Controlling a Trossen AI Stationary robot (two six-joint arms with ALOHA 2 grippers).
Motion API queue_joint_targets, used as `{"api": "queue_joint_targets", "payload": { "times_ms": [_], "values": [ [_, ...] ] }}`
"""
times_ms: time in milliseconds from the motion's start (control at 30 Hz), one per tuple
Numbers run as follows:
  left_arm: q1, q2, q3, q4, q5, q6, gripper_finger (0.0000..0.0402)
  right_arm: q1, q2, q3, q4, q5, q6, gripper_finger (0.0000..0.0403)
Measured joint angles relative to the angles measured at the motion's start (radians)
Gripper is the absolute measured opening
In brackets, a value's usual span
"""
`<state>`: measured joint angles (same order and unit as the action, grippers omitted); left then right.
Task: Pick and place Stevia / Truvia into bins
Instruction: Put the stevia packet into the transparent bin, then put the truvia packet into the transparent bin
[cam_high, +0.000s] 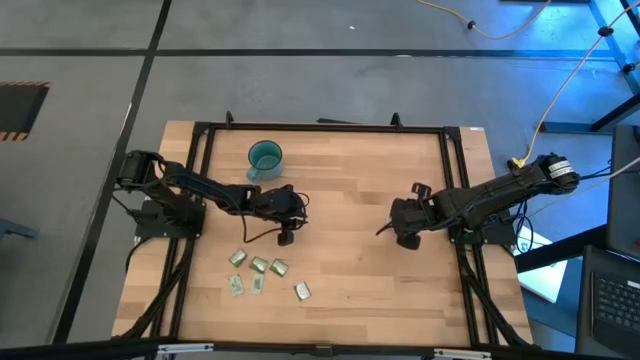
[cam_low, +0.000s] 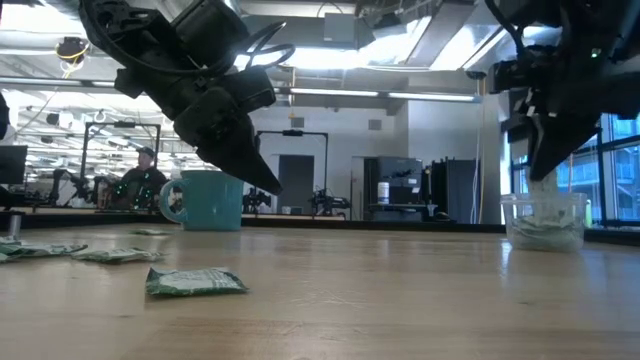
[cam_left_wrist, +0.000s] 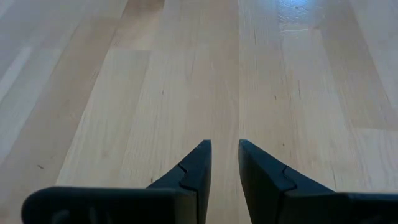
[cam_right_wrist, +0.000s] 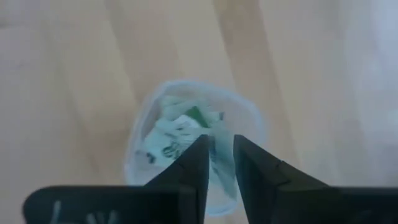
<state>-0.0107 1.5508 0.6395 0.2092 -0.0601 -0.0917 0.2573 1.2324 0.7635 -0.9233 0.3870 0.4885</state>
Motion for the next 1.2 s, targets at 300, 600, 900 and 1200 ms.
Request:
{"api": "queue_joint_targets", "payload": {
  "times_ms": [300, 600, 900, 1200],
  "values": [
    [0.0, 0.0, 0.0, 0.0, 0.0, 0.0, 0.0075, 0.0, 0.0, 0.0, -0.013, 0.136, 0.004, 0.0083],
    [-0.011, -0.032, 0.0, -0.2, -0.131, -0.006, 0.0075, 0.0, 0.0, 0.0, -0.014, 0.181, 0.026, 0.0083],
    [-0.016, -0.18, -0.001, -0.616, -0.201, -0.207, 0.0075, 0.0, 0.0, 0.001, -0.014, 0.181, 0.025, 0.0083],
    [-0.014, -0.284, -0.013, -0.831, -0.332, -0.426, 0.0075, 0.0, 0.0, 0.001, -0.013, 0.18, 0.026, 0.0083]
  ]
}}
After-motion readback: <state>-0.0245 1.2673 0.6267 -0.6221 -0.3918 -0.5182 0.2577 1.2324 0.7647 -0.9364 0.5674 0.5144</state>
